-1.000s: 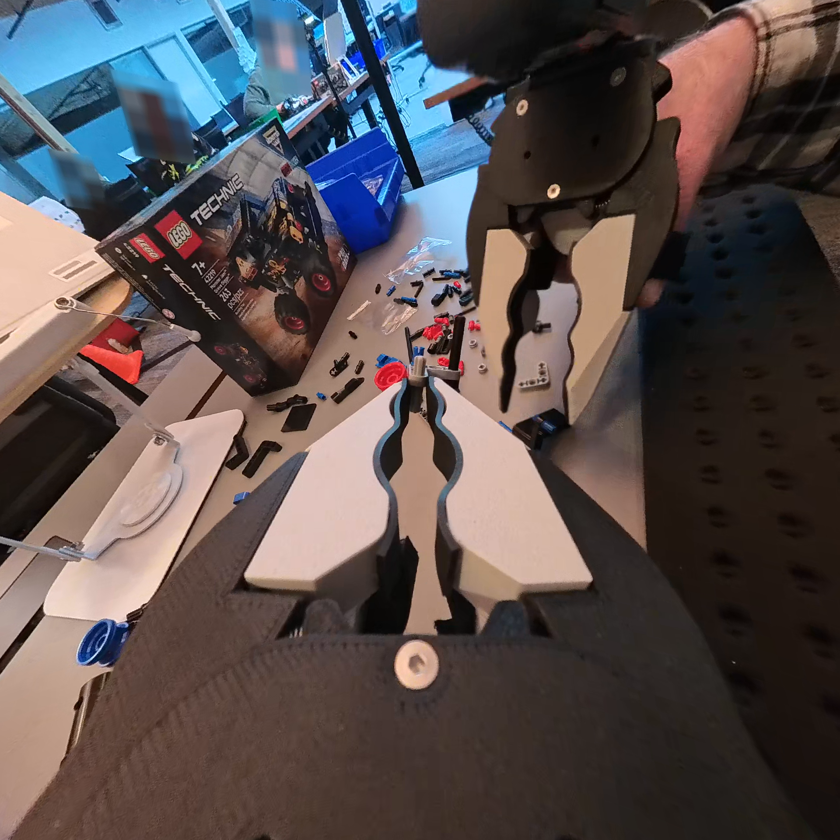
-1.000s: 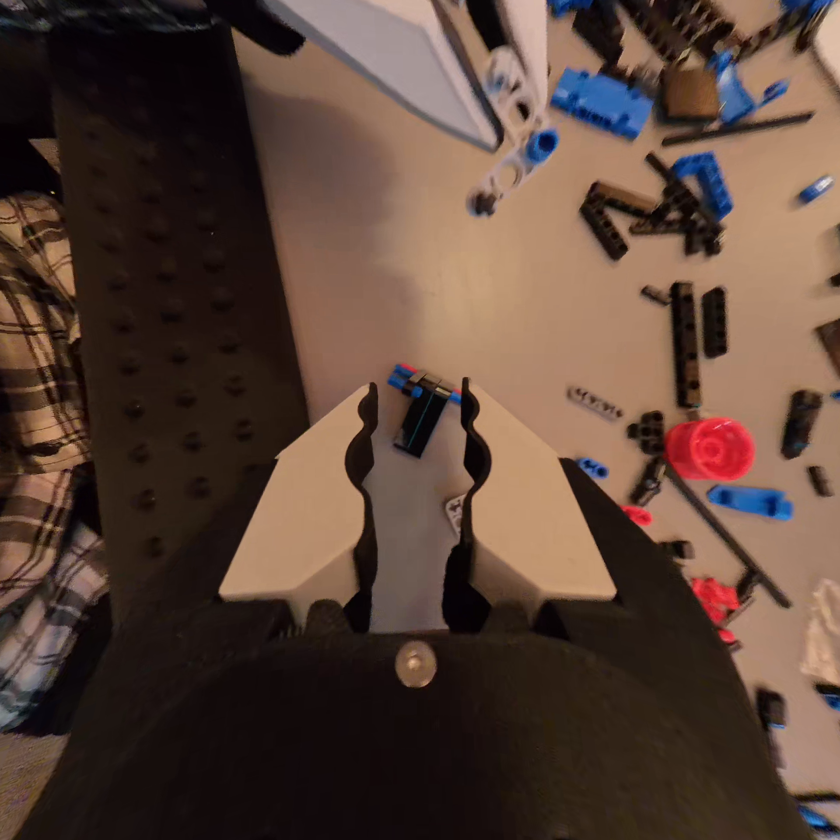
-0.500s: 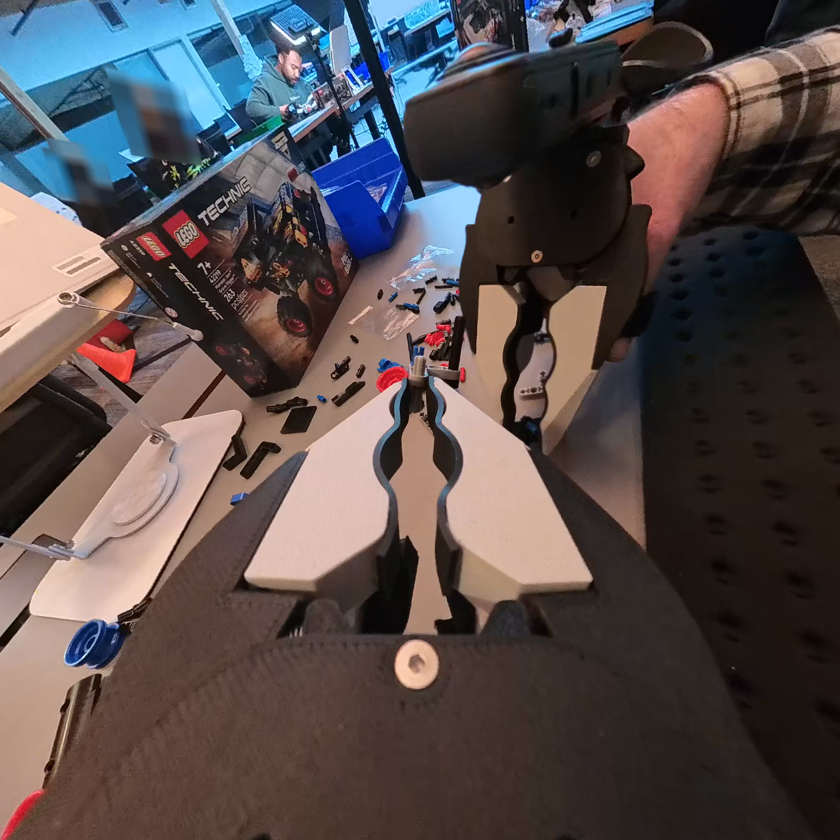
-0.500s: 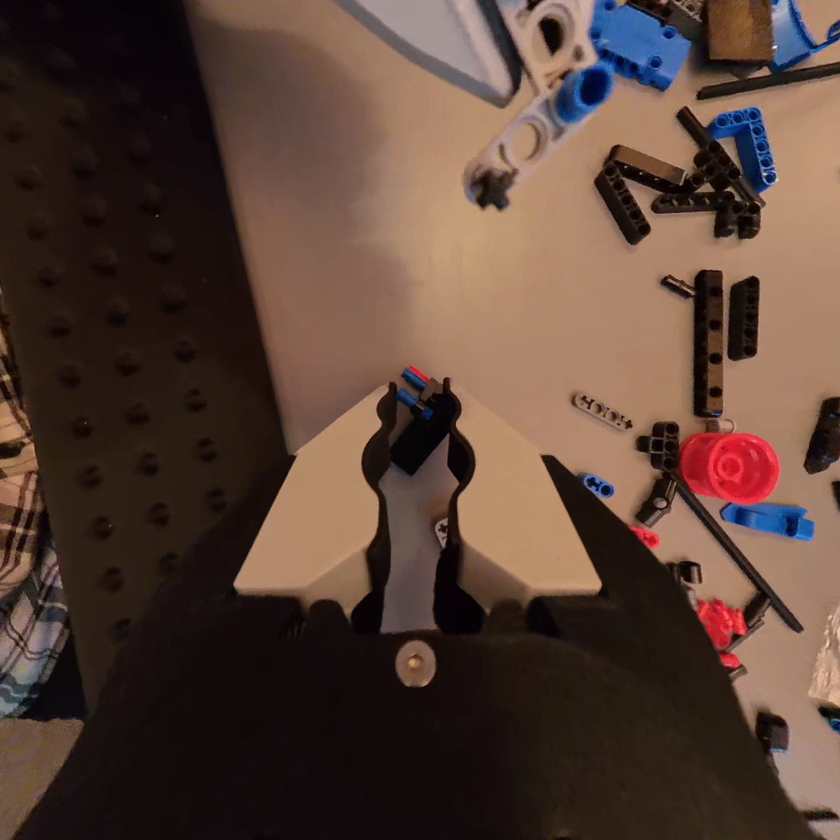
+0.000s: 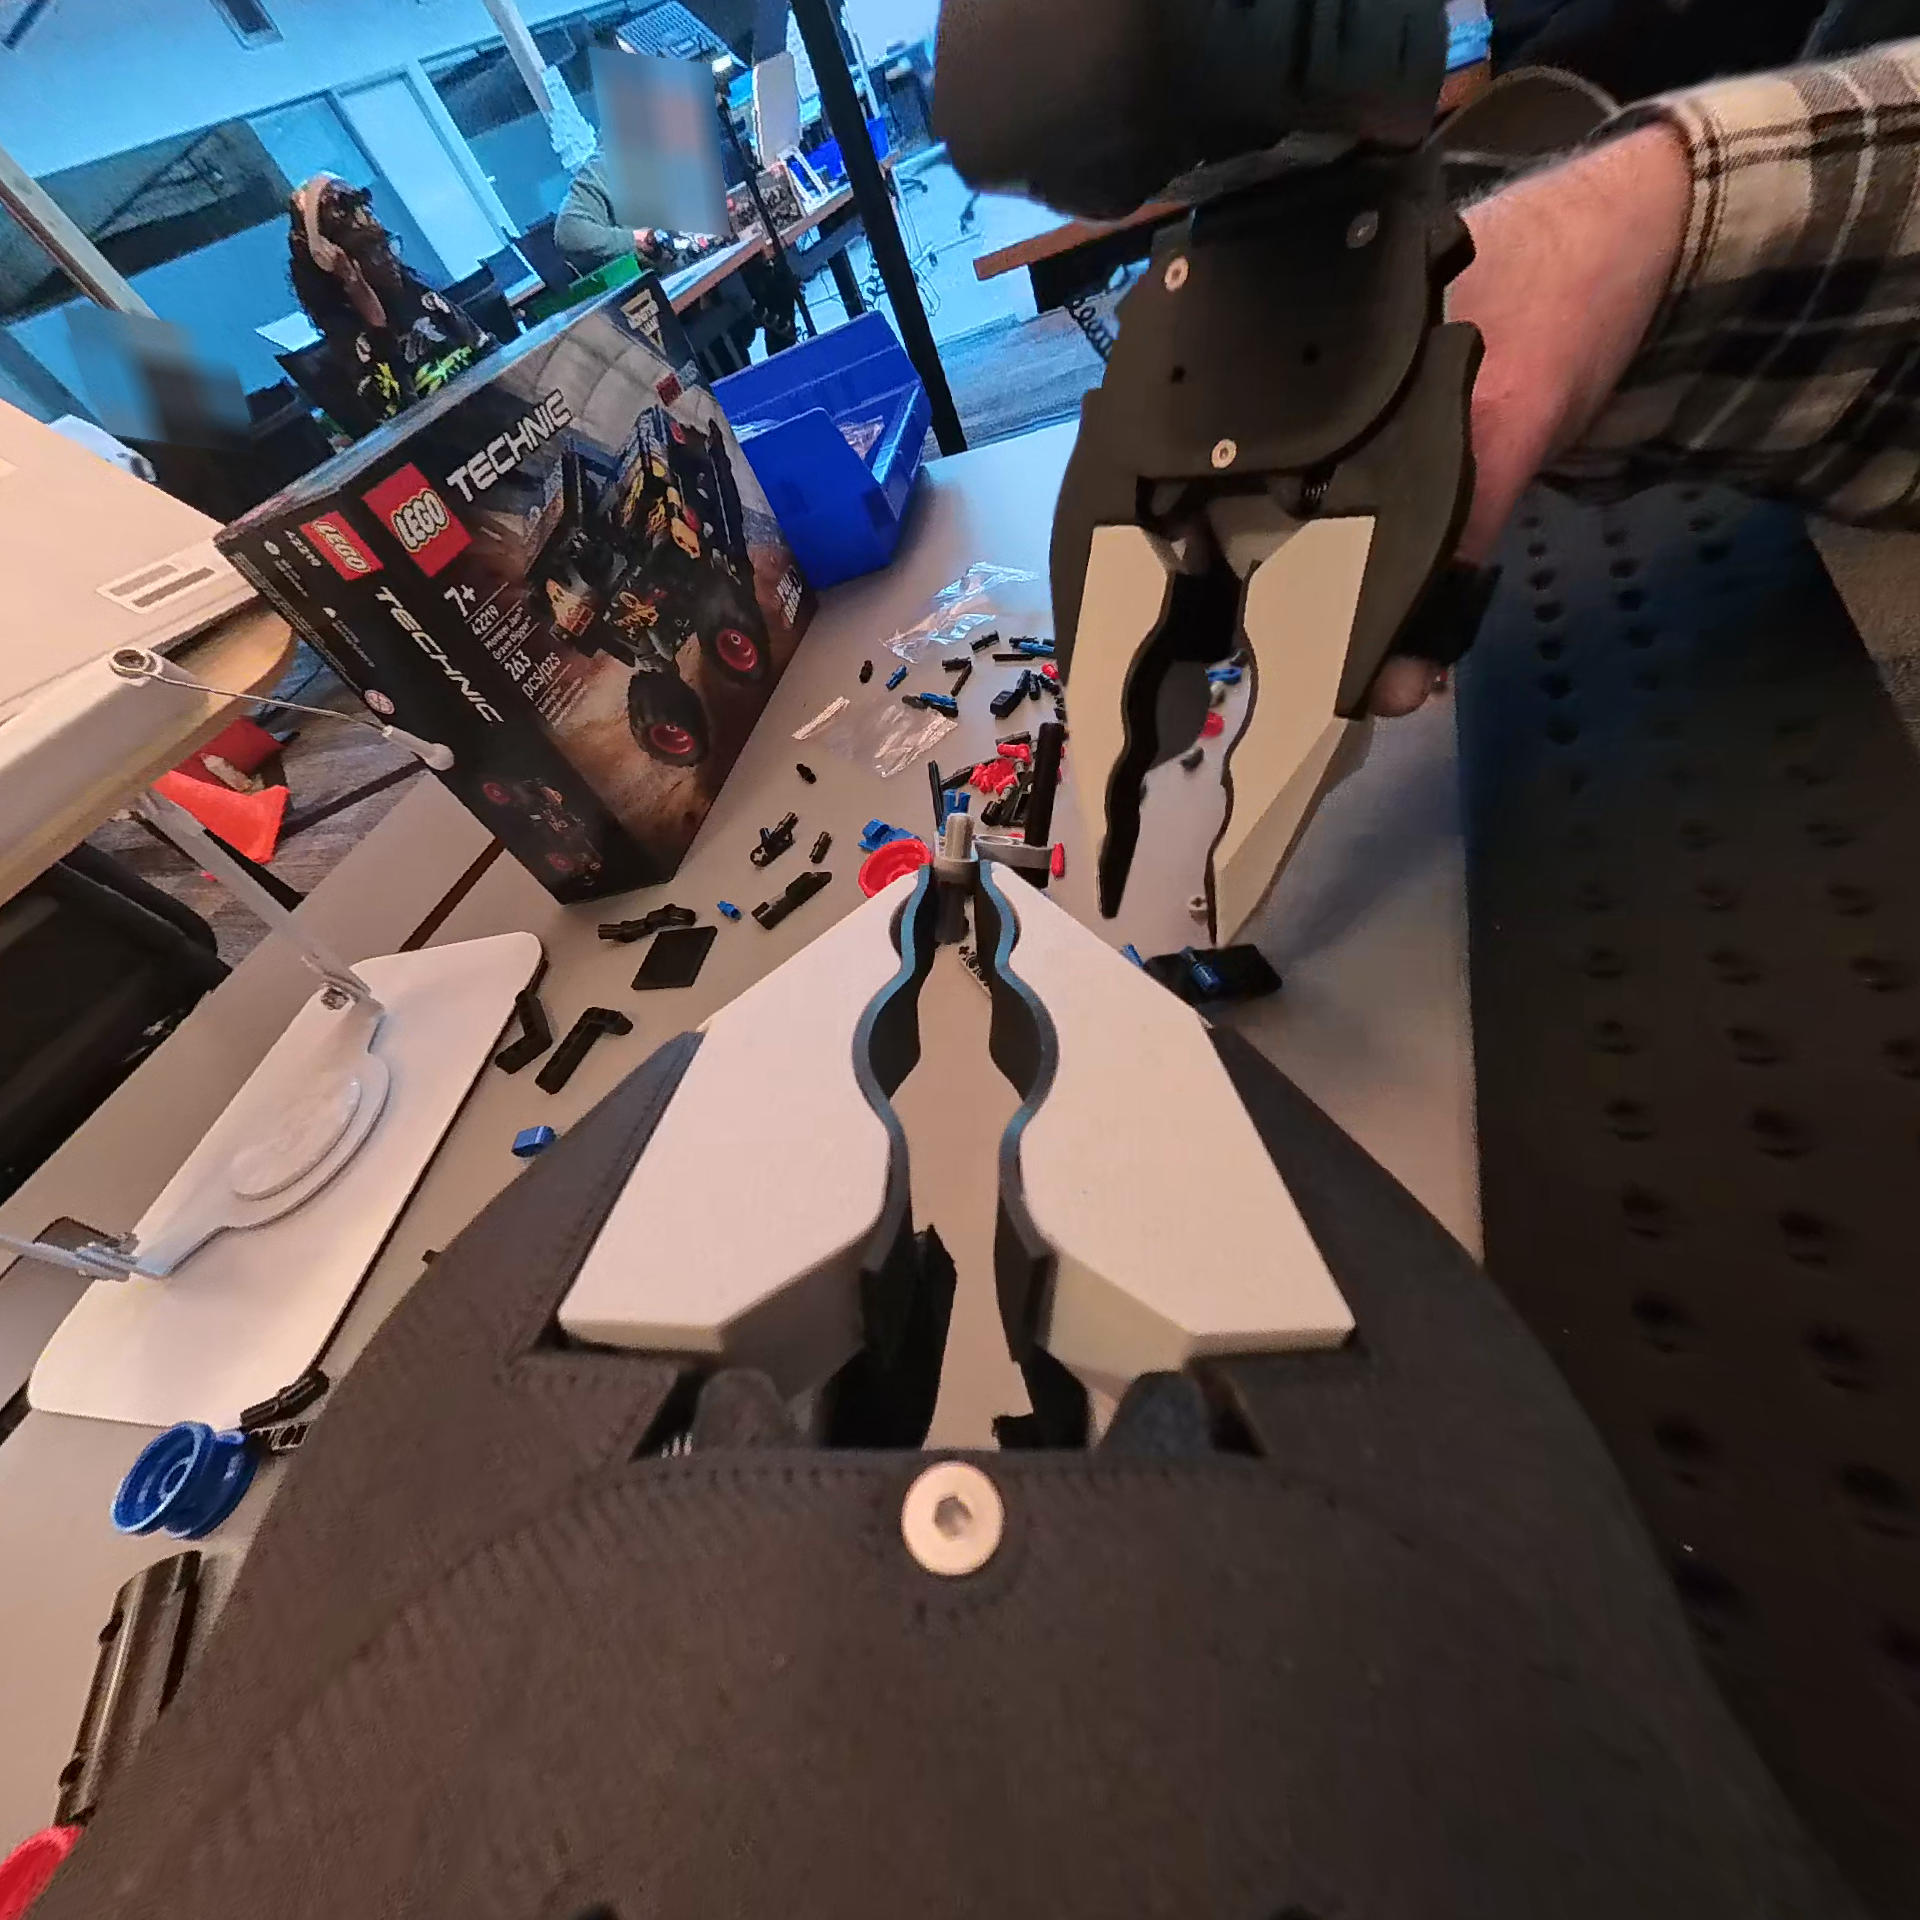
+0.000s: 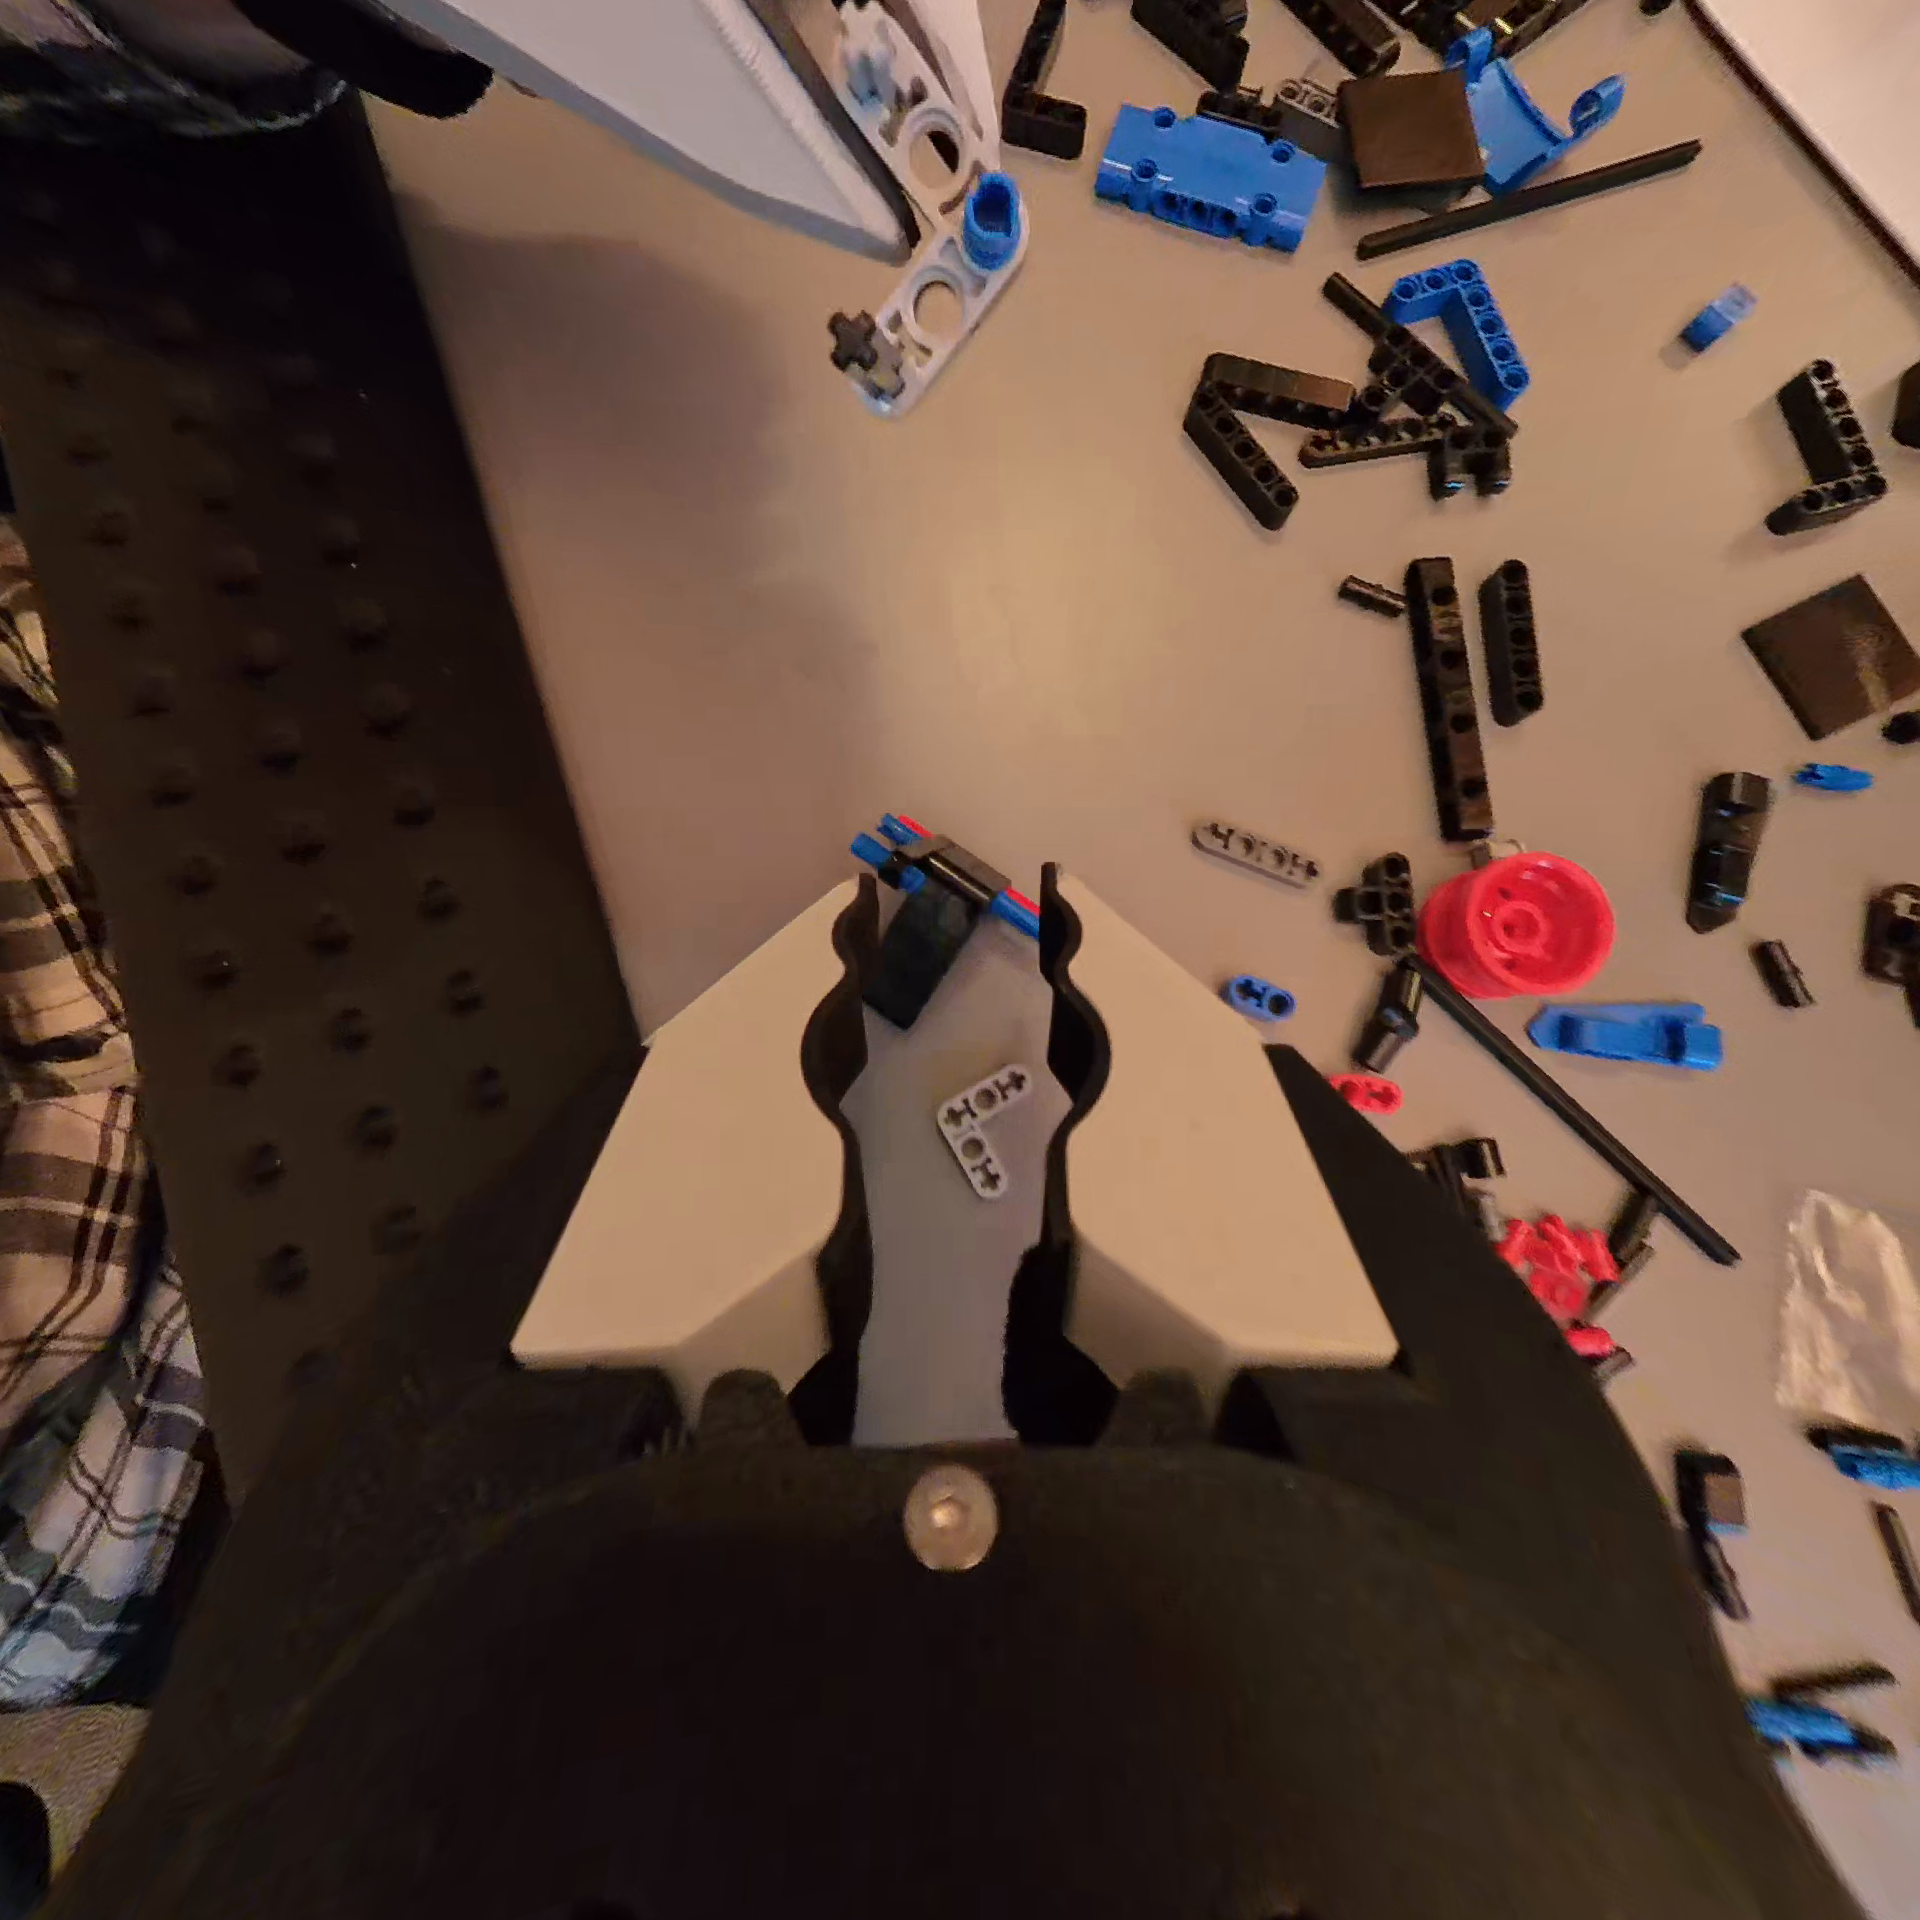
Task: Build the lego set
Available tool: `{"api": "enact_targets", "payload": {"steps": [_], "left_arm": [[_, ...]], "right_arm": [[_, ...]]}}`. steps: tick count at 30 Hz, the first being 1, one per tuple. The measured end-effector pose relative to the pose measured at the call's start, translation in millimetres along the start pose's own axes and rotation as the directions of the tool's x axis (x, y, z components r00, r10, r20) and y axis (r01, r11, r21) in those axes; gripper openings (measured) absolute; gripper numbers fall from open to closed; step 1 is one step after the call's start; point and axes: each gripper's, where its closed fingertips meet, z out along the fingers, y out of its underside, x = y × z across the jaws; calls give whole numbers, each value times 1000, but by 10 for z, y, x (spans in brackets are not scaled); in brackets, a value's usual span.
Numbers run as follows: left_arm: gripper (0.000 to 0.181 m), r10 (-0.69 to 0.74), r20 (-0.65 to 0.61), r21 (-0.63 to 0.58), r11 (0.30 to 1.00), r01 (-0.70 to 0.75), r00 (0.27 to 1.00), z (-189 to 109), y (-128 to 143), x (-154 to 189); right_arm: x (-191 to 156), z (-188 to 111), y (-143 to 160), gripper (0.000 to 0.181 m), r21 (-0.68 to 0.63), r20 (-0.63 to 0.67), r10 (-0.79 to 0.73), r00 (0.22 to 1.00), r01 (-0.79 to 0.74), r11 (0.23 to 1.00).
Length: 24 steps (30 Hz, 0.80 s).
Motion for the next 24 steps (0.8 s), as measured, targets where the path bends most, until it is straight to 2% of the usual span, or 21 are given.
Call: {"api": "enact_targets", "payload": {"steps": [4, 9, 13, 17, 20, 24], "left_arm": [[4, 1, -6, 4, 1000, -1, 1000, 8, -11, 9], [4, -2, -10, 6, 1000, 3, 1000, 12, -11, 14], [4, -11, -8, 11, 1000, 11, 1000, 2, -15, 0], [4, -21, -9, 19, 1000, 21, 1000, -9, -24, -11], [4, -23, -6, 26, 999, 23, 1000, -23, -38, -21], [4, -32, -10, 29, 999, 32, 999, -24, -40, -25]], "right_arm": [[-56, -61, 37, 33, -14, 18, -60, 998, 60, 998], [-106, 45, 141, 36, -76, 37, -113, 993, 115, 990], [-116, 118, 194, 29, -117, 49, -94, 994, 99, 988], [-214, 94, 68, 33, -47, 100, -44, 994, 49, 998], [-106, 24, 136, 32, -66, 54, -74, 996, 78, 995], [-105, -17, 155, 29, -80, 64, -146, 987, 151, 985]]}}
